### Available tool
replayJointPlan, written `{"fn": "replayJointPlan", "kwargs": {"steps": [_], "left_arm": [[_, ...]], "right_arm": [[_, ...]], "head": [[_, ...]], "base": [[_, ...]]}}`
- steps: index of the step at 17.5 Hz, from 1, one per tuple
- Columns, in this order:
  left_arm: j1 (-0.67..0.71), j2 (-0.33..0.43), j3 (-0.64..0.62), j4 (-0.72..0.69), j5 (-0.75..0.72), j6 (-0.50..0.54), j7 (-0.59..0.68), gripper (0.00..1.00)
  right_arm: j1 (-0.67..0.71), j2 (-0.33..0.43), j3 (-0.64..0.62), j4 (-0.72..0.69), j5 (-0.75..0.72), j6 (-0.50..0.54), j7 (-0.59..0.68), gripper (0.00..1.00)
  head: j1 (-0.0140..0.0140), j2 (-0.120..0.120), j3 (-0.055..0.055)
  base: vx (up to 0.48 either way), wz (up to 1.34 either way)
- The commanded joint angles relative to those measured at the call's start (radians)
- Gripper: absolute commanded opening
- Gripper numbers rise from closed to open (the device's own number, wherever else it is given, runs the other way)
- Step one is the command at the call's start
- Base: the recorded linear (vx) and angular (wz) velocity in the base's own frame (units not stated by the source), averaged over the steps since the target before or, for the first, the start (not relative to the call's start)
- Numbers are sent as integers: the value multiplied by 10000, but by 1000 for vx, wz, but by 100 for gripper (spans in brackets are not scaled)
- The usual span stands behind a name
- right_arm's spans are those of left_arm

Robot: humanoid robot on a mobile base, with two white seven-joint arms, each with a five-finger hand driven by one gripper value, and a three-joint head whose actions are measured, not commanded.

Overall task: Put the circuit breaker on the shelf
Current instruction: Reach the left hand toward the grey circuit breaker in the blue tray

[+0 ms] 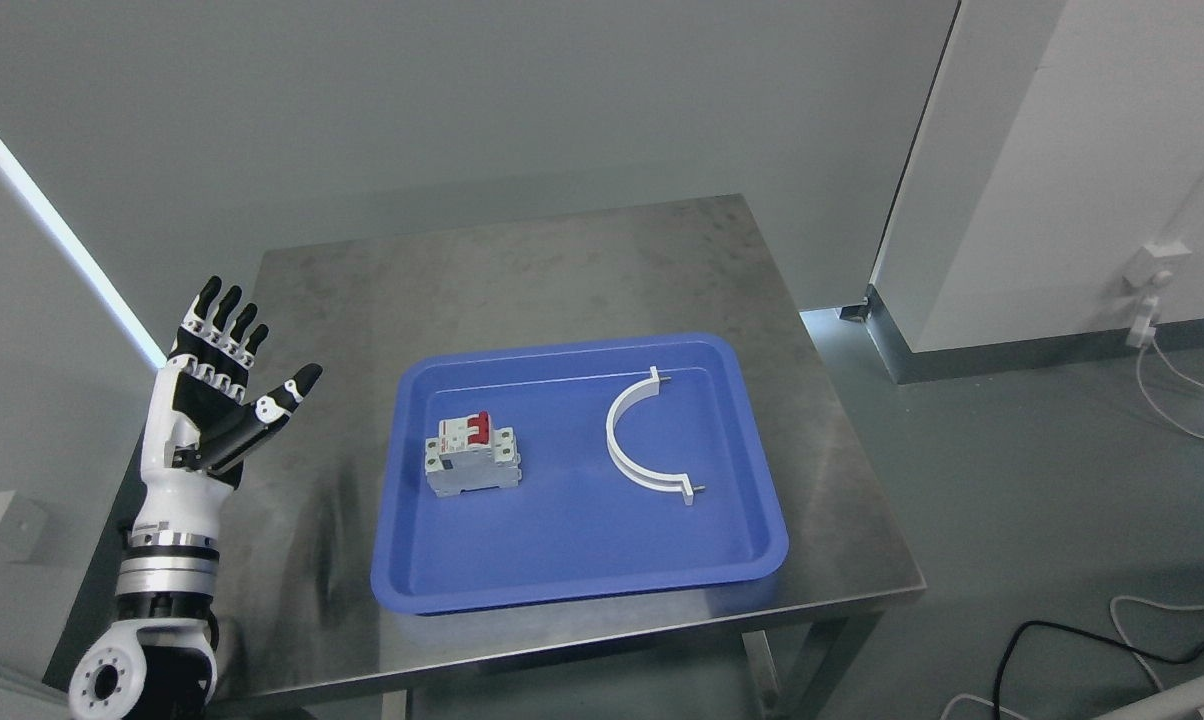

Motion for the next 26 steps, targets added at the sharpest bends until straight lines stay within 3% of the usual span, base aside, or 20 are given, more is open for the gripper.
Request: {"fn": "replayJointPlan", "kwargs": {"steps": [1,5,12,18,26], "left_arm": [[477,1064,-423,-387,3,-516,-1019,100],[204,1618,-850,-387,-256,-626,-2835,100],[-1038,3720,-3167,-387,-2785,-412,-3191,99],[-934,3890,-3292,-387,-4169,124,-4830,88],[-1377,3585,-3276,-372,-4722,1582,-4924,82]], "right_arm": [[0,-175,199,0,0,592,-1,100],[0,-175,199,0,0,592,-1,100],[0,-175,199,0,0,592,-1,100],[0,-175,199,0,0,592,-1,100],[0,-175,199,0,0,592,-1,100]], "head": [[0,0,0],[0,0,0],[0,0,0],[0,0,0],[0,0,0]], "base": [[2,-21],[7,10],[-15,10],[-6,-1],[0,0]]}}
